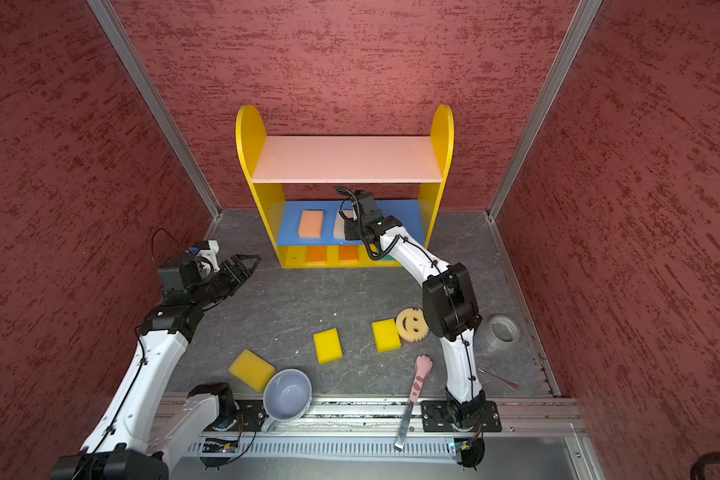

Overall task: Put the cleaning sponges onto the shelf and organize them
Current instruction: 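Set the pale pink sponge beside the orange sponge and open the right gripper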

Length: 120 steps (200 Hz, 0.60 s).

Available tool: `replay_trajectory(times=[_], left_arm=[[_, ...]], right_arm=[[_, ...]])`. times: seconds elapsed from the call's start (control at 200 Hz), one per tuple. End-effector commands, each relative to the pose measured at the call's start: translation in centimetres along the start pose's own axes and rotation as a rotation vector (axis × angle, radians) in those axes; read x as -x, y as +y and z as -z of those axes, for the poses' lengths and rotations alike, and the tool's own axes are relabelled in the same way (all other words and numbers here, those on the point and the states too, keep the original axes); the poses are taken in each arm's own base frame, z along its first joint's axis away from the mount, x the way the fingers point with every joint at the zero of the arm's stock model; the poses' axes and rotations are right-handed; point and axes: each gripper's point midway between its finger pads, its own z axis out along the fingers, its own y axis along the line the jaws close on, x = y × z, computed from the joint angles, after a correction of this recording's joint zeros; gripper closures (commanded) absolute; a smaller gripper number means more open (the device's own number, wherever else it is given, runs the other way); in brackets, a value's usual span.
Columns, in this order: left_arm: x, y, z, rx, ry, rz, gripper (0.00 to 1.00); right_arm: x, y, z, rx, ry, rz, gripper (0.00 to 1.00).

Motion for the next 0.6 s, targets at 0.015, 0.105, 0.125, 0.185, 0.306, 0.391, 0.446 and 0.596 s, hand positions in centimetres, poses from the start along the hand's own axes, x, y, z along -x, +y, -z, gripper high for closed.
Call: replay_trajectory(times=[0.015,0.105,0.125,0.185,0.306,0.391,0.446,0.596], left_arm=[[0.9,-1.2,0.4,-0.017,-0.025,-0.018,0.21],[0.9,-1.3,0.4,-0.019,-0.026,-0.02,0.21],[0.9,-1.3,0.4,-0.019,-0.025,-0.022,0.21],[1.0,-1.5,0.4,-0.02,-0.027,-0.027,0.21],[1.2,-1.6,0.4,-0.021,-0.033,-0.027,0.21],[1.1,-1.6,0.3,-0.023,-0.028,-0.026,0.21],[1.1,-1.7,0.4,-0.023,-0.025,-0.024,0.2],[1.1,-1.6,0.5,-0.016,-0.027,-0.031,0.2]], right_arm=[[0.5,-1.3,-0.1,-0.054,-0.016,0.011,0.68],[1.0,-1.2,0.1,-0.053,-0.029,0.016,0.63],[1.1,-1.1,0.2,-0.053,-0.03,0.016,0.61],[1.3,-1.1,0.4,-0.053,-0.031,0.01,0.58],[1.7,-0.9,0.7,-0.049,-0.037,-0.002,0.52],[2.0,-0.8,1.0,-0.047,-0.045,-0.009,0.5],[2.0,-0.8,1.0,-0.049,-0.045,-0.014,0.5],[1.5,-0.9,0.2,-0.048,-0.03,-0.01,0.55]])
